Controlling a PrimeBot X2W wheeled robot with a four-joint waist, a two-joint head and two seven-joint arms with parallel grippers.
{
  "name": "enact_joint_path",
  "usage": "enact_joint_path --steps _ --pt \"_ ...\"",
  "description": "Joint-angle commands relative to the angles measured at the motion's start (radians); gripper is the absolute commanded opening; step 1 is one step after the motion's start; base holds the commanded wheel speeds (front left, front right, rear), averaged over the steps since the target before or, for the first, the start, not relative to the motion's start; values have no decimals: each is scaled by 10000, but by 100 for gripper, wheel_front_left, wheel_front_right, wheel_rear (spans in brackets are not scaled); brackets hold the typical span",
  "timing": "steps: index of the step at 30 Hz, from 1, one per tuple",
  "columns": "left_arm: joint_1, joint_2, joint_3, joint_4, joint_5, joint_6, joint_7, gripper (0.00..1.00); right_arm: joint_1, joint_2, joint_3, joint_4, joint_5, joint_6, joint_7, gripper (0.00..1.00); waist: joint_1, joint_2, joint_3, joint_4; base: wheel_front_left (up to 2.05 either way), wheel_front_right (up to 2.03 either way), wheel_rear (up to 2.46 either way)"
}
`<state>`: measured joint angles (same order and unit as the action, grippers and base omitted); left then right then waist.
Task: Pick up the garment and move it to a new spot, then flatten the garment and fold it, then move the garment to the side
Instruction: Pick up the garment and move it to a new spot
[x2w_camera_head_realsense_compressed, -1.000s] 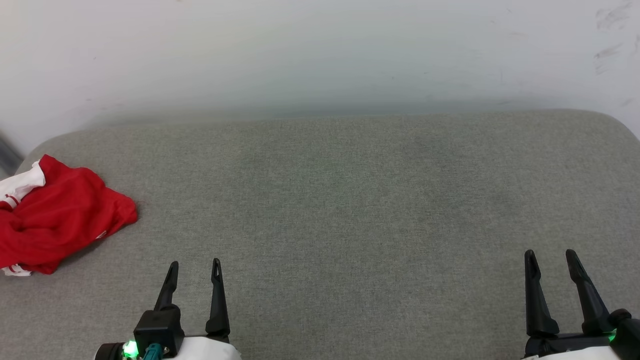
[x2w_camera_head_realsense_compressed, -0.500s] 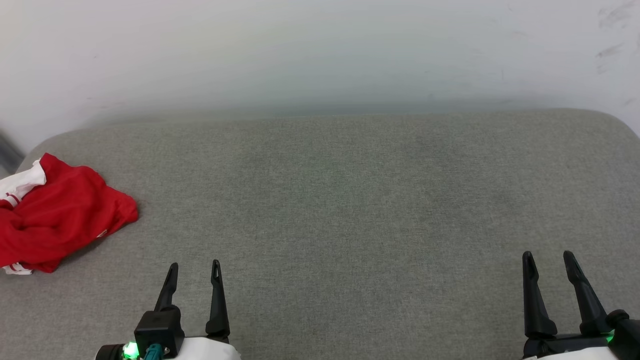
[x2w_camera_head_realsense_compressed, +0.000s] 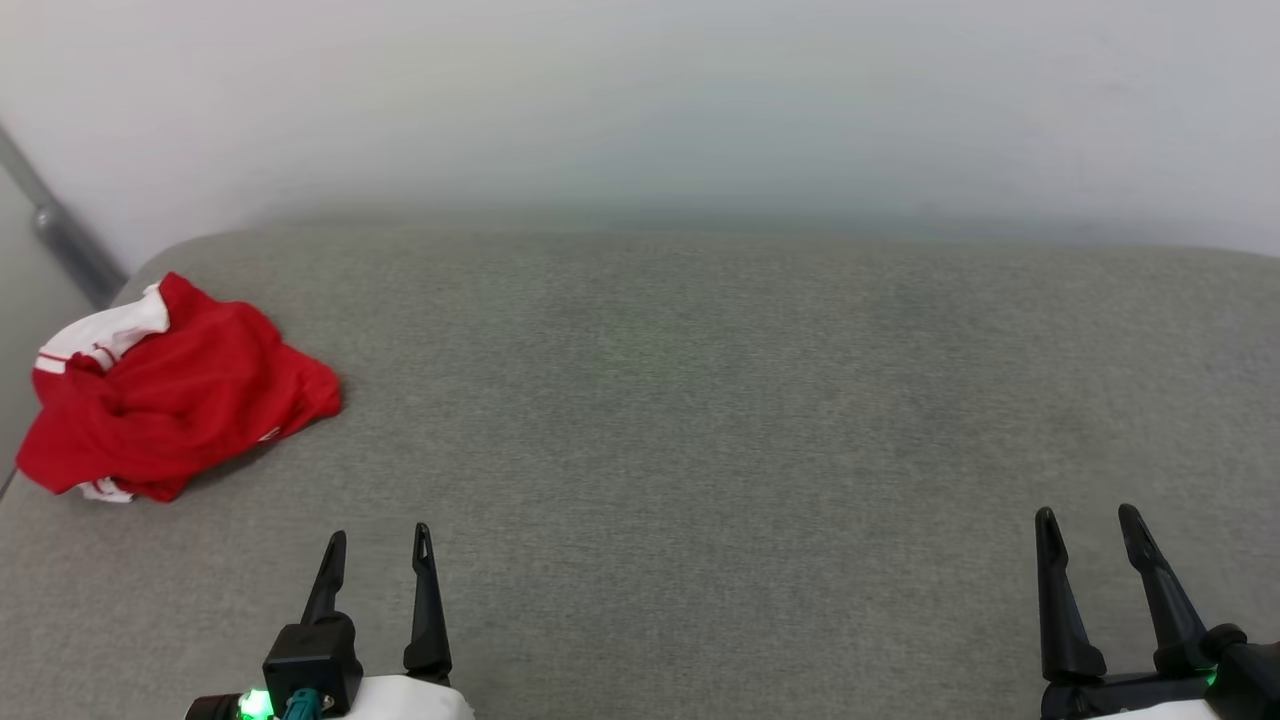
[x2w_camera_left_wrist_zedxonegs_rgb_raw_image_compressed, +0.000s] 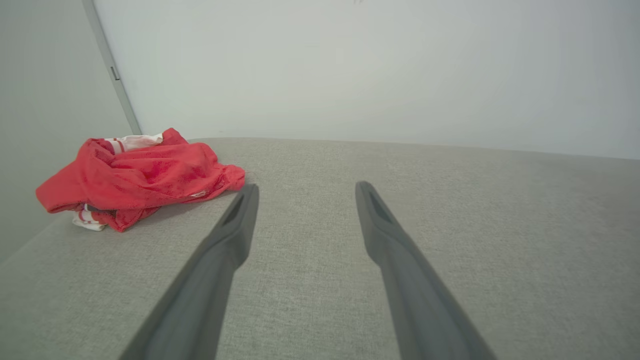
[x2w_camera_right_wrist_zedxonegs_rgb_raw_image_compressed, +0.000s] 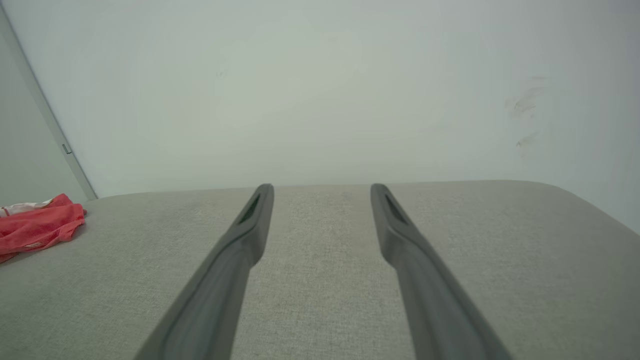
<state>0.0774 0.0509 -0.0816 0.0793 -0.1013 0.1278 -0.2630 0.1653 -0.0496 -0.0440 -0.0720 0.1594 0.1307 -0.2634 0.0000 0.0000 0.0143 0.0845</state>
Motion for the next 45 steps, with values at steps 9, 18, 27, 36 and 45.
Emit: enact_joint_path --steps 9,18,27,36,45 --pt "201 -10 197 -94 -172 142 -28 100 196 -12 52 -69 -51 -1 -21 100 0 0 -72 1144 0 0 0" --pt "199 -10 382 -53 -220 192 -28 100 229 -12 111 -173 -152 -1 -21 100 0 0 -89 2315 0 0 0" --pt "346 -12 647 -73 -382 256 -28 100 327 -12 220 -155 -173 -1 -21 100 0 0 -148 3345 0 0 0" --pt "386 -10 724 -140 -470 222 -28 100 338 -12 239 -138 -195 -1 -21 100 0 0 -179 3996 0 0 0" --pt "257 -10 947 -24 -536 282 -28 100 216 -12 341 -108 -213 -1 -21 100 0 0 -86 4015 0 0 0"
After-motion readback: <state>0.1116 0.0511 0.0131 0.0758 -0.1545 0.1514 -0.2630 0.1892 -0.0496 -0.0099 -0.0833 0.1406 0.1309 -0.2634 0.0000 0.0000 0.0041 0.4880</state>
